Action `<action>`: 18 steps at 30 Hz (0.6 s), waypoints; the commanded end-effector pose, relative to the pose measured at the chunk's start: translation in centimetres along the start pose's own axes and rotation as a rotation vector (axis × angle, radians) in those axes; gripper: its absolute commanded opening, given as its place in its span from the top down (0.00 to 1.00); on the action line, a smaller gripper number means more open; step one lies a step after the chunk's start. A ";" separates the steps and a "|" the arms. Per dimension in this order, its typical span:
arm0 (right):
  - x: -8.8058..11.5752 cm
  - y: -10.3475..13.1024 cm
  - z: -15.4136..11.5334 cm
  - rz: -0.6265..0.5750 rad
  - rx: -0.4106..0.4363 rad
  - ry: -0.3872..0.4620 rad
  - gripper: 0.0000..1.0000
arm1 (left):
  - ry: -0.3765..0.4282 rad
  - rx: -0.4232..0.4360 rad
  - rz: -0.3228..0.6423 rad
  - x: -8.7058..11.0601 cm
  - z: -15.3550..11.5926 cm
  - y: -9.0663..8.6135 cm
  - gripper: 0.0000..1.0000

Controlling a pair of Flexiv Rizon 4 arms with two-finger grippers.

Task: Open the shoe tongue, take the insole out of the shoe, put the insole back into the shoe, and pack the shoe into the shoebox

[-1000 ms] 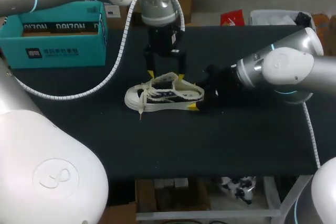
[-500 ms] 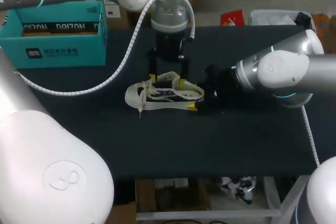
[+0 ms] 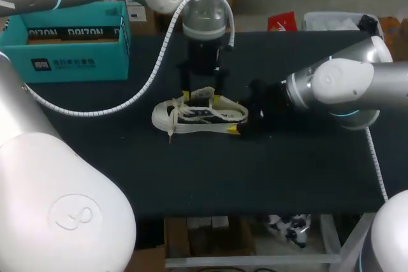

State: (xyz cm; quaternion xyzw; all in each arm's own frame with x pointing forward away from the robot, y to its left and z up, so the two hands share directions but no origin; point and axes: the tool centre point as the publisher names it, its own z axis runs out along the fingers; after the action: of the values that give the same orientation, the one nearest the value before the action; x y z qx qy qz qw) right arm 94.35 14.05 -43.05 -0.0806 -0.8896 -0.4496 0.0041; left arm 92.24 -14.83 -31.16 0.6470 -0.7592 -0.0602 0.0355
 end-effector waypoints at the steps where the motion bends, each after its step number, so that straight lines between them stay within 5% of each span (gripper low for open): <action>1: -0.4 -0.8 0.7 0.000 -0.001 -0.001 1.00 | -0.026 -0.020 -0.002 0.7 0.5 -0.7 0.38; 7: -0.4 -0.8 0.7 0.000 -0.001 -0.001 1.00 | -0.047 -0.030 -0.007 0.7 0.7 -0.8 0.65; 9: -0.4 -0.8 0.7 0.000 -0.001 -0.001 1.00 | -0.046 -0.029 -0.012 0.5 0.6 -0.8 0.81; 10: -0.4 -0.8 0.7 0.000 -0.001 -0.001 1.00 | -0.043 -0.025 -0.014 0.3 0.4 -0.8 1.00; 18: -0.4 -0.8 0.7 0.000 -0.001 -0.001 1.00 | 0.006 0.025 -0.032 -1.8 -0.4 -0.1 1.00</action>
State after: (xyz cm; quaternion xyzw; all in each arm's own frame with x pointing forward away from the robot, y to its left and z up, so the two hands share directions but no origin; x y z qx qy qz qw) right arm 94.33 14.09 -43.03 -0.0809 -0.8900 -0.4488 0.0042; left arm 93.61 -14.61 -31.08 0.6573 -0.7495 -0.0743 0.0264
